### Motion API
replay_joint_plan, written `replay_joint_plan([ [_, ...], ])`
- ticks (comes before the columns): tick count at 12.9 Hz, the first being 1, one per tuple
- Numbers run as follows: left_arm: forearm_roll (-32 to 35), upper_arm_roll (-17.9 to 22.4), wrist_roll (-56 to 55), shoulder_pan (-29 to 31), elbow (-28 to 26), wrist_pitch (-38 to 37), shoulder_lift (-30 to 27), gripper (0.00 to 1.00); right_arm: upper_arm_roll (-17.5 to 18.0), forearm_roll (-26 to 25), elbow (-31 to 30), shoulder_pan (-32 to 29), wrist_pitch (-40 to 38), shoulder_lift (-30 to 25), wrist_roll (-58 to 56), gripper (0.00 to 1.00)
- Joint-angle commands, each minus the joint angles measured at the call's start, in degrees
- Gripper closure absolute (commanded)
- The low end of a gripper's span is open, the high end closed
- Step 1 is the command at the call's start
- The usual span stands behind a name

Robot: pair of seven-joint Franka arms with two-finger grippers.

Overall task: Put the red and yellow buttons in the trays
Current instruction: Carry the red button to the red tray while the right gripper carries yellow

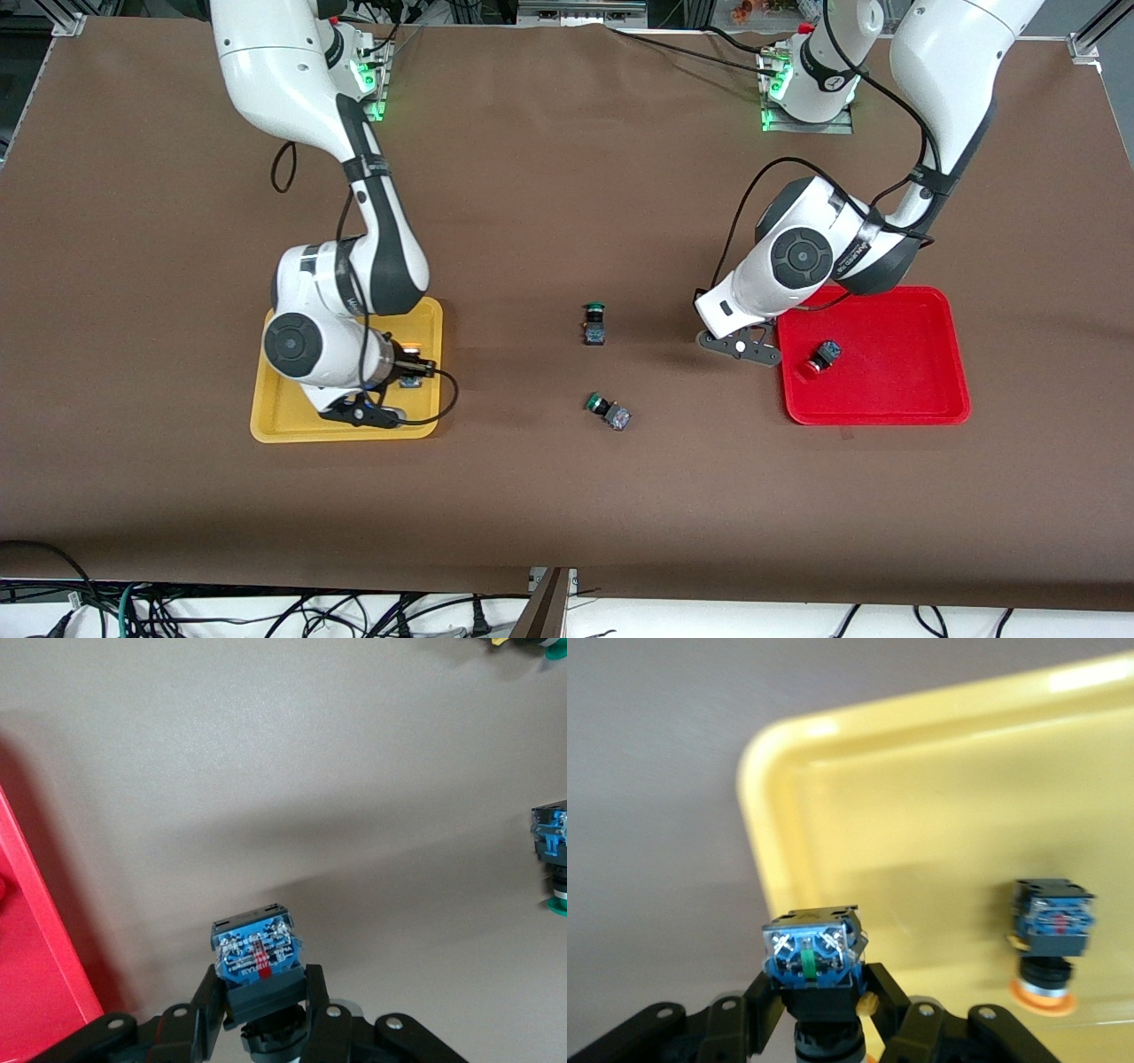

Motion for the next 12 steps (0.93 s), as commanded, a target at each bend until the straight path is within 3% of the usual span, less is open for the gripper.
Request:
replay_joint_plan([
  [1,10.64,3.44,21.31,9.16,5.70,-19.05,0.01,0.96,-0.08,-0.41,-10.63,1.31,5.67,-4.17,-3.38,0.82],
  [4,10.55,3.44,21.22,9.07,5.70,-19.05,0.01,0.96,0.18,-0.58,-16.62,1.75,12.62,-5.05,-3.47,0.71],
  [7,10.46,3.35,21.22,9.07,5.70,-19.05,0.01,0.96,0.45,-0.41,-17.60,1.84,13.96,-5.05,-3.47,0.63],
  [12,11.34,3.44,22.45,9.50,5.79,-18.88,0.71,0.95,0.54,-0.32,-17.52,2.02,14.22,-4.97,-3.38,0.62],
])
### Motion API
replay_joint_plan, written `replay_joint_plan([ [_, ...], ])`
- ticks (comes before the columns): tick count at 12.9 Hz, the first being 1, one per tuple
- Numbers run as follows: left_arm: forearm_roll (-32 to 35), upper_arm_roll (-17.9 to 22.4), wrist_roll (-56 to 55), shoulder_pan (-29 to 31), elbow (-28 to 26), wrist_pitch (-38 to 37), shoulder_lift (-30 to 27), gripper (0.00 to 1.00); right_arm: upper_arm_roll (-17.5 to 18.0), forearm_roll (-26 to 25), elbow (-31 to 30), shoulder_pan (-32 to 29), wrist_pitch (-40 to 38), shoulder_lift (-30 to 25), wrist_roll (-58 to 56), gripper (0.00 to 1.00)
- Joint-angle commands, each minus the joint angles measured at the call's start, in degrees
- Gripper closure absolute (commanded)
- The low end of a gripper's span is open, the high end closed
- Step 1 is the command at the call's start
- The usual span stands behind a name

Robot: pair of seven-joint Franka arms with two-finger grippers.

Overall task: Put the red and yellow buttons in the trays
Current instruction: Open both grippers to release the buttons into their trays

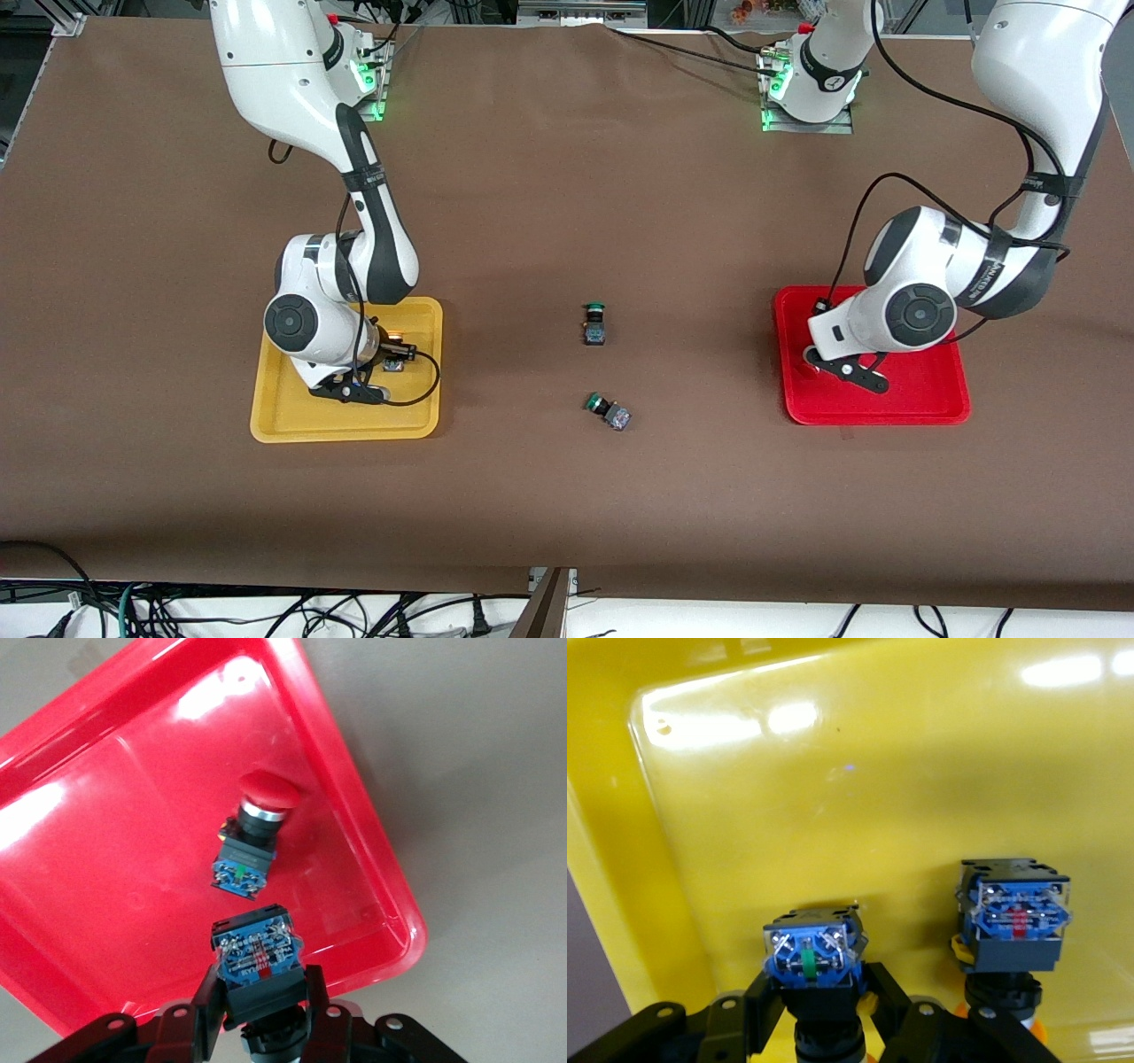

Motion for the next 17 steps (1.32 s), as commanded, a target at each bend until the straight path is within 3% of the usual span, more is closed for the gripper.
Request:
replay_joint_plan([
  [1,2.01,0.04,3.04,0.84,0.76,-0.18,1.11,0.95,0.30,-0.32,-2.79,0.41,1.18,-2.33,-0.53,0.61],
  [7,1.66,0.57,23.25,7.60,3.82,8.09,6.38,0.89,0.30,-0.14,-2.79,0.32,1.53,-2.24,-0.53,0.58],
  [9,1.40,0.57,28.78,8.92,6.89,8.09,9.45,0.84,0.30,0.29,-2.35,0.41,1.45,-2.33,0.61,0.02],
  [10,1.05,0.48,31.86,9.45,8.56,8.09,11.12,0.83,0.30,0.30,-1.91,0.41,0.92,-2.41,0.79,0.01],
  [12,1.04,0.48,32.94,9.54,9.37,8.09,11.57,0.66,0.21,0.21,-1.21,0.41,0.74,-4.07,2.54,0.01],
  [13,0.96,0.48,32.94,9.45,9.46,8.09,11.57,0.19,0.12,0.12,-1.12,0.41,0.74,-5.30,2.29,0.01],
  [14,0.96,0.48,33.20,9.63,9.46,8.09,11.57,0.00,-0.14,0.03,-1.03,0.24,0.74,-6.79,1.50,0.01],
  [17,0.25,0.13,33.21,9.37,9.37,7.30,11.05,0.00,-1.19,-0.58,-0.60,0.32,-3.97,-11.45,1.93,0.01],
])
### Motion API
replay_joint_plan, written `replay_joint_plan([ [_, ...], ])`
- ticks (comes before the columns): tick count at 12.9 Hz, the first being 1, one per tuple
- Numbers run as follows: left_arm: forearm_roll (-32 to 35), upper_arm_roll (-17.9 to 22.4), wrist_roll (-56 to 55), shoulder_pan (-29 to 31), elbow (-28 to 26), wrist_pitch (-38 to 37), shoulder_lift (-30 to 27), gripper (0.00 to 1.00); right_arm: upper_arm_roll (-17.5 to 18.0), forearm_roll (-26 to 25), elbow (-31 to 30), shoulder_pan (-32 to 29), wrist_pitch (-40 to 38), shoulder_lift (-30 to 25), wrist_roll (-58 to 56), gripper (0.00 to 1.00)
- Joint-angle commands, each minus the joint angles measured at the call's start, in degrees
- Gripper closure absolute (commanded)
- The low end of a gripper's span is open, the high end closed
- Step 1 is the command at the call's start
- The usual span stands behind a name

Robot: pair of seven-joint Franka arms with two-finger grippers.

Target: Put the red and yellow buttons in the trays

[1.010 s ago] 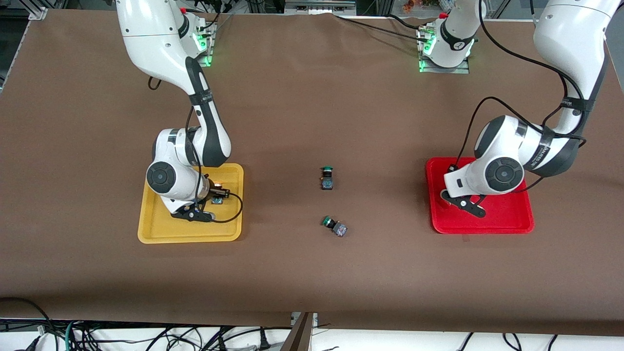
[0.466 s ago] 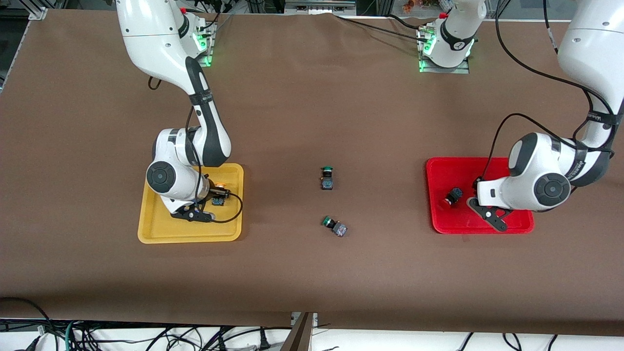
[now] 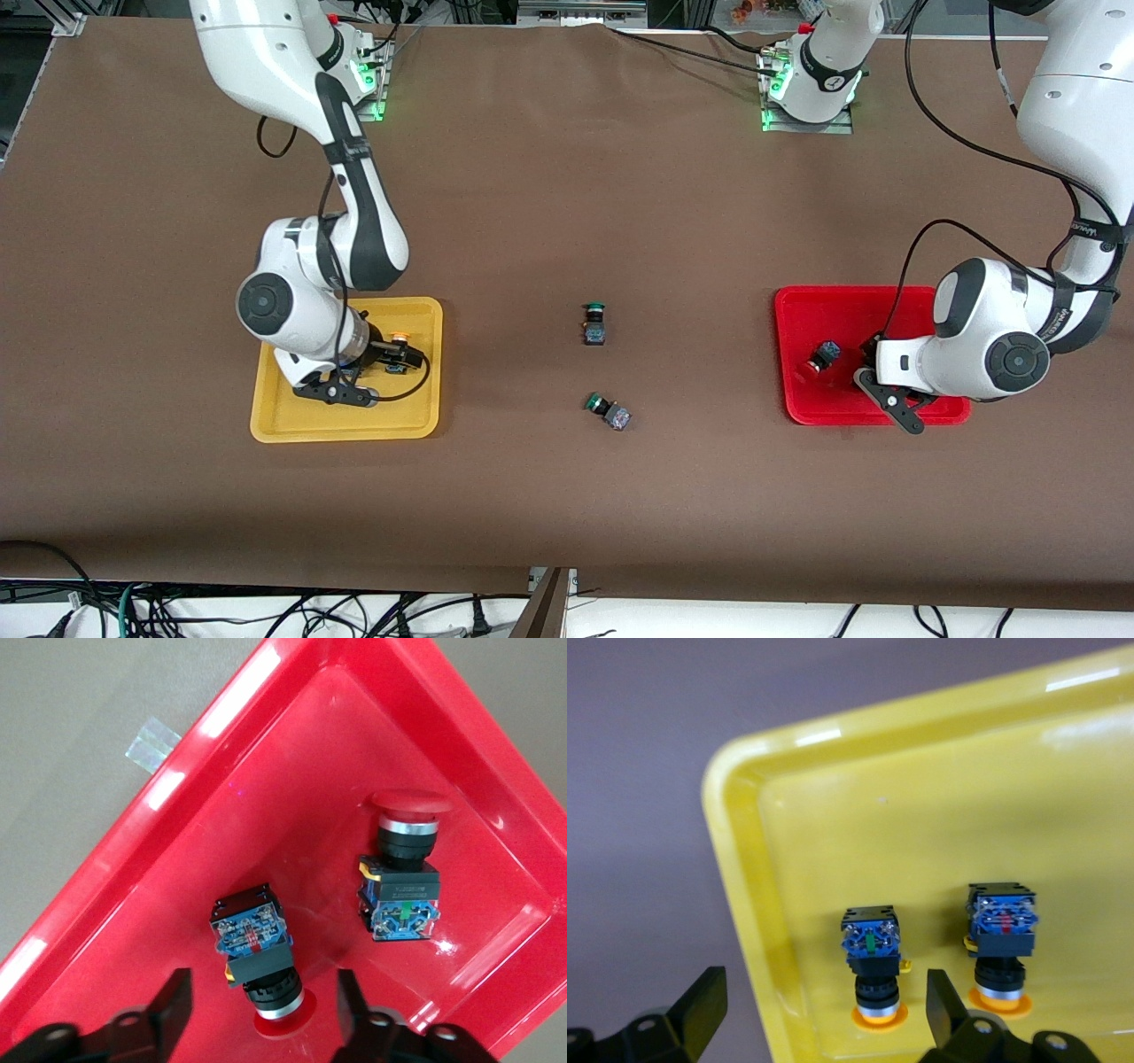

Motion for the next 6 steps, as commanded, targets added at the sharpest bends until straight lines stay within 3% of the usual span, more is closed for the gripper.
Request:
replay_joint_plan([
  [1,-0.45,-0.90,1.30,-0.08,1.17,-2.19,-0.42,0.00,-0.76,-0.88,-1.15,0.30,-6.13,-6.17,0.62,0.01],
  [4,-0.89,-3.43,-2.89,-0.87,1.17,-6.31,-2.35,0.00,-0.86,-8.94,-1.33,0.30,-13.86,-15.30,1.58,0.01],
  [6,-0.98,-7.38,-14.98,-1.22,1.26,-12.97,-3.76,0.00,-0.86,-12.99,-1.77,0.30,-19.49,-21.45,1.94,0.00],
])
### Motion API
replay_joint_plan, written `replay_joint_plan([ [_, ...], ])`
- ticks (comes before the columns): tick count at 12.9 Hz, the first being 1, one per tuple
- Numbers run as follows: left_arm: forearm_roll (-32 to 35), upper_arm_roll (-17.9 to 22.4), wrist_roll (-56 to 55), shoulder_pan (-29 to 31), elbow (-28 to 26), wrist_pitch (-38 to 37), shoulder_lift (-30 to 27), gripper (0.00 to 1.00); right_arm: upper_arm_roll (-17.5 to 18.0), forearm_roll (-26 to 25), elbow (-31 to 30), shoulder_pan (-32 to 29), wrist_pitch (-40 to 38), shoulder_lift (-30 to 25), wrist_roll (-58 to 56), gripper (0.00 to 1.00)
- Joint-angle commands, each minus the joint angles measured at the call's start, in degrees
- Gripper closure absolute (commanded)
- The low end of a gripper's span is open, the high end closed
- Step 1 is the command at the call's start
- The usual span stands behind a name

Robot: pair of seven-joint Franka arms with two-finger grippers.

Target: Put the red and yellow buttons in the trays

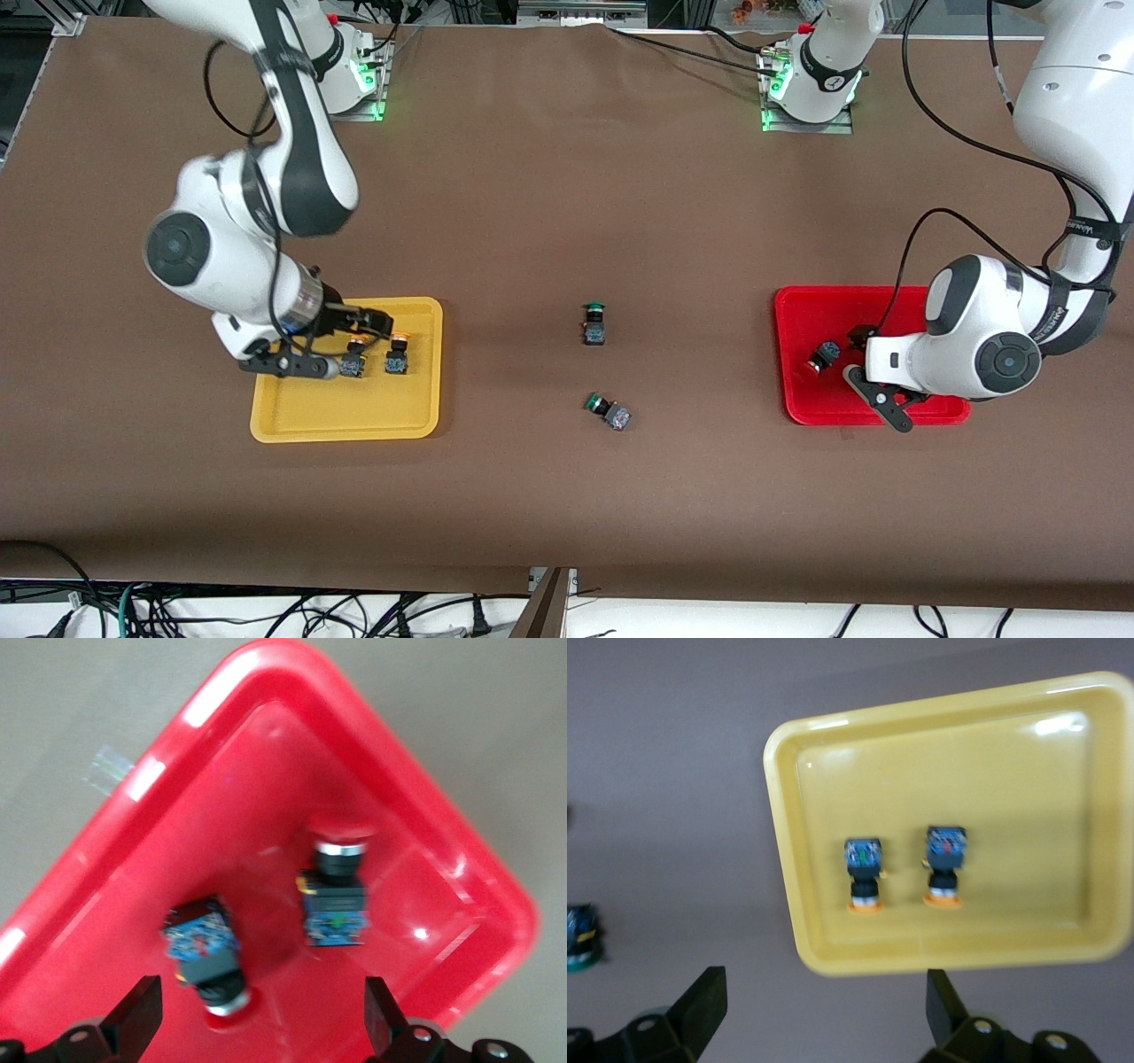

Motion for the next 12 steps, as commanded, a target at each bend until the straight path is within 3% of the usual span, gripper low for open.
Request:
replay_joint_plan([
  [1,-0.69,-5.39,-17.26,-0.81,-0.13,-8.70,-3.02,0.00,0.05,-6.26,-2.23,0.32,-6.53,-9.22,1.02,0.01],
  [4,-0.42,-12.43,-35.58,-0.99,1.79,-17.67,-4.34,0.00,0.75,-10.32,-2.32,-1.52,-12.34,-14.42,0.41,0.01],
  [5,0.19,-14.54,-37.80,-0.99,3.37,-20.66,-5.39,0.00,3.11,-10.93,-2.32,-4.92,-13.66,-15.56,-0.29,0.00],
  [8,-1.30,-15.17,-37.83,-0.11,17.22,-24.80,-9.18,0.00,14.26,-12.25,-2.32,-19.15,-16.13,-18.20,-4.77,0.00],
  [10,-6.55,-14.65,-37.91,0.68,23.66,-29.45,-9.44,0.00,20.42,-13.31,-2.41,-26.55,-16.40,-19.18,-8.02,0.00],
  [12,-6.84,-14.38,-38.09,0.95,26.84,-30.96,-11.54,0.00,20.88,-15.06,-2.23,-27.02,-16.31,-19.35,-8.82,0.00],
])
